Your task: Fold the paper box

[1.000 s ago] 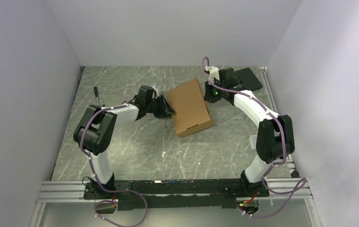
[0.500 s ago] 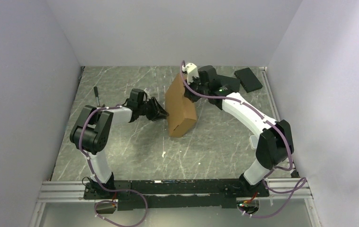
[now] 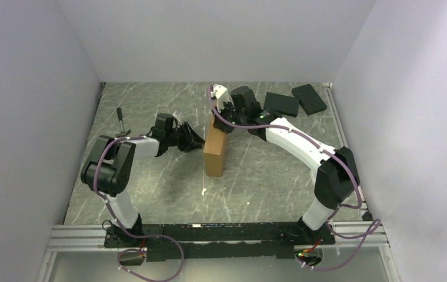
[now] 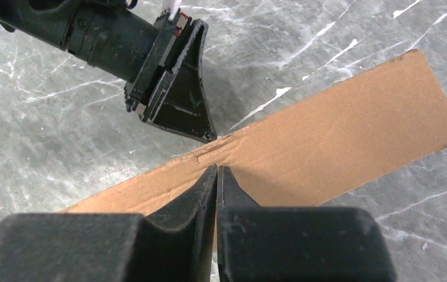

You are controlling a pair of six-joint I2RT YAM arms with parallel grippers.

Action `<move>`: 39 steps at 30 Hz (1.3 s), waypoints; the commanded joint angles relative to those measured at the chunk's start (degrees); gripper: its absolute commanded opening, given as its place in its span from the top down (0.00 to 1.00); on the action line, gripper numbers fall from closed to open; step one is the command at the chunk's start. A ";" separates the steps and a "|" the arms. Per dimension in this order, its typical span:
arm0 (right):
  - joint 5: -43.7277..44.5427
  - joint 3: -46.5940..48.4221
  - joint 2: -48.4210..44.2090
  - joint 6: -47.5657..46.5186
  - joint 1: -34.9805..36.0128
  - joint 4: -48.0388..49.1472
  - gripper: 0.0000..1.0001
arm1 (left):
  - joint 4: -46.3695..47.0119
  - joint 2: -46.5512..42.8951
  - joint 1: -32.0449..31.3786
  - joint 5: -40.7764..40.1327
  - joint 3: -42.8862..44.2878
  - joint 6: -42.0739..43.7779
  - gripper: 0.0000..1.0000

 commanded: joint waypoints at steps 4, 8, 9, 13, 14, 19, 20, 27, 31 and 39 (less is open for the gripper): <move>-7.78 0.18 -1.53 -0.78 0.31 -9.12 0.89 | -0.05 -6.25 2.53 2.03 -1.20 1.25 0.59; -11.11 0.41 -3.06 -1.45 -0.02 -9.70 0.88 | -1.76 -9.70 3.44 1.92 -1.46 2.62 0.57; -11.78 0.48 -3.33 -1.68 -0.17 -9.87 0.87 | -2.23 -10.82 3.54 1.77 -1.47 3.10 0.57; -15.44 0.71 -4.38 -2.90 -1.50 -10.64 0.84 | -5.04 -16.42 3.84 0.27 -1.02 5.30 0.53; -16.23 0.76 -4.65 -3.13 -1.85 -10.84 0.84 | -5.73 -17.61 3.92 0.07 -0.88 5.87 0.50; -22.12 1.17 -6.82 -4.91 -4.19 -12.00 0.82 | -5.94 -22.68 4.03 1.31 -0.72 7.08 0.39; -23.74 1.00 -7.34 -5.30 -4.76 -12.06 0.81 | -5.48 -23.28 4.03 2.08 -0.76 6.99 0.36; -33.48 -2.98 -11.14 -6.06 -8.80 -9.92 0.78 | -0.07 -24.76 4.03 8.07 -1.25 4.71 0.23; -37.15 -6.30 -12.05 -4.22 -12.08 -6.80 0.76 | 5.16 -24.15 4.03 12.07 -1.31 1.95 0.18; -44.64 -15.22 -15.02 -0.67 -18.73 1.25 0.62 | 7.20 -19.01 2.00 16.98 1.55 0.46 0.16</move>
